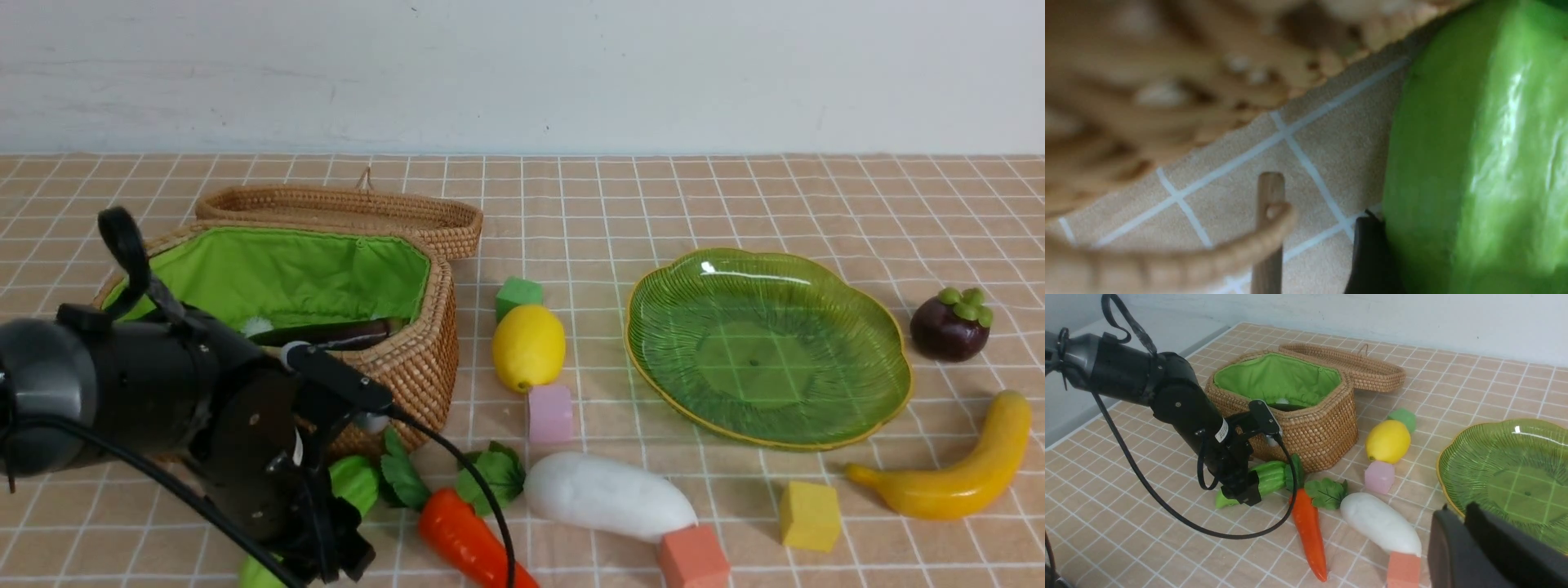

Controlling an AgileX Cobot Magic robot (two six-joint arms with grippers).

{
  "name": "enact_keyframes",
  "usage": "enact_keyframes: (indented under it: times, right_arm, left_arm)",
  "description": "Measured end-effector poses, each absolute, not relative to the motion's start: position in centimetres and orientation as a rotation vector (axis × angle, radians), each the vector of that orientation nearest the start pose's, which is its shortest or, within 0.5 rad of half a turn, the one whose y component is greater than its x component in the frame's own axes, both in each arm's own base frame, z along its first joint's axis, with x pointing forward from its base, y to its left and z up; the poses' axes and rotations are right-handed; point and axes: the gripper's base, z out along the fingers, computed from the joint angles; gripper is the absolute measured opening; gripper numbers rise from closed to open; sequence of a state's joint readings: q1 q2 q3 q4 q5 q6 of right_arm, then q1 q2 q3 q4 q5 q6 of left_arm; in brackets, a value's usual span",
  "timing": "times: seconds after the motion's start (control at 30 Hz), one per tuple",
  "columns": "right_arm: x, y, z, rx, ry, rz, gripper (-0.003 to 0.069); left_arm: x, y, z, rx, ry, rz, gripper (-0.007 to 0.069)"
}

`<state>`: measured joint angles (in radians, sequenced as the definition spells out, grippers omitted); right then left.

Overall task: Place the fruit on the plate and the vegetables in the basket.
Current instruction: Take a chayote with your left arm and place it on the basket on the left, then use the left arm to grab a carrot and put it into the left basket

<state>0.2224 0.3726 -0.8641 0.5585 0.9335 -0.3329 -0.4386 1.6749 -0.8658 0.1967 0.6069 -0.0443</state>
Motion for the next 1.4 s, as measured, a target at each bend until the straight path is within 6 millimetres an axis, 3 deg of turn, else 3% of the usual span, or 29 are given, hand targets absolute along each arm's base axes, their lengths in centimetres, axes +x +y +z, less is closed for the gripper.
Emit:
enact_keyframes:
  times: [0.17,0.23,0.27,0.37,0.4,0.47,0.63,0.77,0.87,0.9,0.97,1.0,1.17,1.27,1.4]
  right_arm:
    - [1.9,4.4,39.5,-0.490,1.790,0.575,0.0078]
    - [2.0,4.4,39.6,-0.483,1.779,0.573,0.0080]
    - [2.0,4.4,39.6,-0.481,1.777,0.572,0.0080]
    - [2.2,4.2,40.1,-0.448,1.728,0.564,0.0082]
    - [2.2,4.2,40.1,-0.446,1.726,0.564,0.0082]
    - [2.3,4.2,40.4,-0.429,1.700,0.559,0.0083]
    - [2.4,4.1,40.6,-0.413,1.677,0.554,0.0085]
    - [2.4,4.1,40.6,-0.416,1.680,0.557,0.0088]
    - [2.3,4.2,40.4,-0.427,1.697,0.562,0.0088]
    - [2.2,4.2,40.3,-0.437,1.712,0.565,0.0088]
    - [2.1,4.3,40.0,-0.452,1.734,0.569,0.0088]
    - [2.1,4.3,40.0,-0.454,1.737,0.570,0.0088]
    - [2.0,4.4,39.7,-0.475,1.768,0.576,0.0088]
    - [2.0,4.4,39.7,-0.477,1.770,0.576,0.0088]
    - [1.9,4.4,39.5,-0.491,1.792,0.581,0.0090]
  left_arm:
    - [24.8,-10.4,19.9,0.787,2.806,0.126,0.0436]
    - [23.1,-9.7,22.2,0.892,2.792,0.123,0.0436]
    - [22.9,-9.7,22.4,0.904,2.787,0.122,0.0436]
    - [20.9,-8.9,26.3,1.133,2.587,0.119,0.0436]
    - [20.8,-8.9,26.5,1.158,2.567,0.124,0.0436]
    - [21.0,-8.9,29.2,1.231,2.372,0.158,0.0436]
    - [24.4,-9.3,34.2,1.261,2.106,0.278,0.0436]
    - [29.2,-8.7,34.5,1.218,2.139,0.355,0.0436]
    - [31.4,-8.2,33.5,1.209,2.190,0.378,0.0436]
    - [32.8,-7.9,32.2,1.220,2.229,0.400,0.0436]
    - [33.7,-7.7,31.2,1.247,2.239,0.436,0.0438]
    - [33.8,-7.8,31.0,1.250,2.241,0.439,0.0441]
    - [34.0,-7.8,30.9,1.132,2.284,0.405,0.0641]
    - [33.3,-8.1,31.5,1.040,2.328,0.306,0.0656]
    - [30.4,-11.3,33.2,1.137,2.287,0.100,0.0545]
